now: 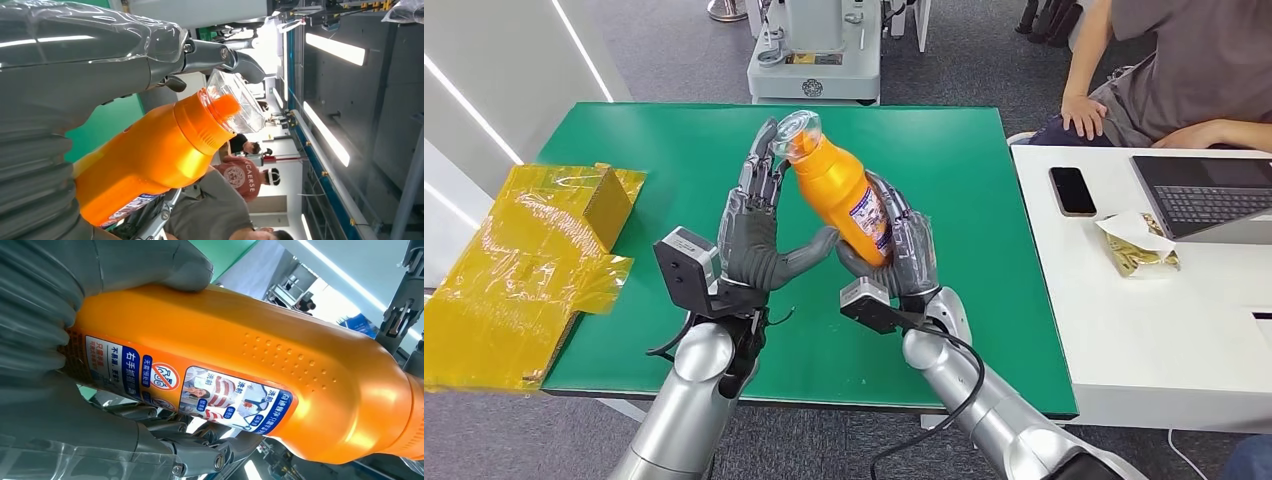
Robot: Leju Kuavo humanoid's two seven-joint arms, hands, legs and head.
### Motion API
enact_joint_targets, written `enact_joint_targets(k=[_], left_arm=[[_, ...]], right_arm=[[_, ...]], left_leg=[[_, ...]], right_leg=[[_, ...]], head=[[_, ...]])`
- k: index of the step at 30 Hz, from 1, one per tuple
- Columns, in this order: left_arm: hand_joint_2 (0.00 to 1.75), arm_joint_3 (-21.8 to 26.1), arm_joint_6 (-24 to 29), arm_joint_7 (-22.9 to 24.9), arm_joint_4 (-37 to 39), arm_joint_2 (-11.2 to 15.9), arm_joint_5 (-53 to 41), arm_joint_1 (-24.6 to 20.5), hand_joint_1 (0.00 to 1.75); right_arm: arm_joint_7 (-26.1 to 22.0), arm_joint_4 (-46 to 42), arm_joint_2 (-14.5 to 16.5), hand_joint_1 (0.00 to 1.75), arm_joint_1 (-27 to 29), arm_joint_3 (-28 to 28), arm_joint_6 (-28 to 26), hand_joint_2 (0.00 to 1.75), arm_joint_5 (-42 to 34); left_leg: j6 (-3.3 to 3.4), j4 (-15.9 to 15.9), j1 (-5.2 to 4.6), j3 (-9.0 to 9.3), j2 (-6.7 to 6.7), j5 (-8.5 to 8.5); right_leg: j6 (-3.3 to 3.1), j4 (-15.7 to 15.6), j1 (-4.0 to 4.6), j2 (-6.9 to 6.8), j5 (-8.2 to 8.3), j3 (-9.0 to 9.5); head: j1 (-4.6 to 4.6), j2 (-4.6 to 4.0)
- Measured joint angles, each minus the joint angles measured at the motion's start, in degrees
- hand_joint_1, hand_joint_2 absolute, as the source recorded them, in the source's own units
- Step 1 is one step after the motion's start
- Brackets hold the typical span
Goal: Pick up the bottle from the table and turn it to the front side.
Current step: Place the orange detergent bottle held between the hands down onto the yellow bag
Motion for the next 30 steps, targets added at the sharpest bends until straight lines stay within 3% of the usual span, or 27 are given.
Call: enact_joint_targets(k=[15, 30], left_arm=[[1.75, 0.54, 2.34, 0.72, 2.0, -0.2, 0.01, -1.51, 0.0], [1.75, 4.12, 4.99, 2.41, 4.37, 0.17, -0.17, -1.99, 0.0]], right_arm=[[0.15, -0.11, 0.65, 1.75, -0.05, 0.02, -0.03, 1.75, 1.5], [0.01, -2.98, 1.31, 1.75, 0.8, 0.1, -0.05, 1.75, 0.92]], left_leg=[[0.0, 0.0, 0.0, 0.0, 0.01, 0.0], [0.0, 0.0, 0.0, -0.01, 0.01, 0.0]], right_leg=[[0.0, 0.0, 0.0, 0.01, 0.0, 0.0], [0.0, 0.0, 0.0, 0.01, 0.0, -0.01]], head=[[0.0, 0.0], [0.0, 0.0]])
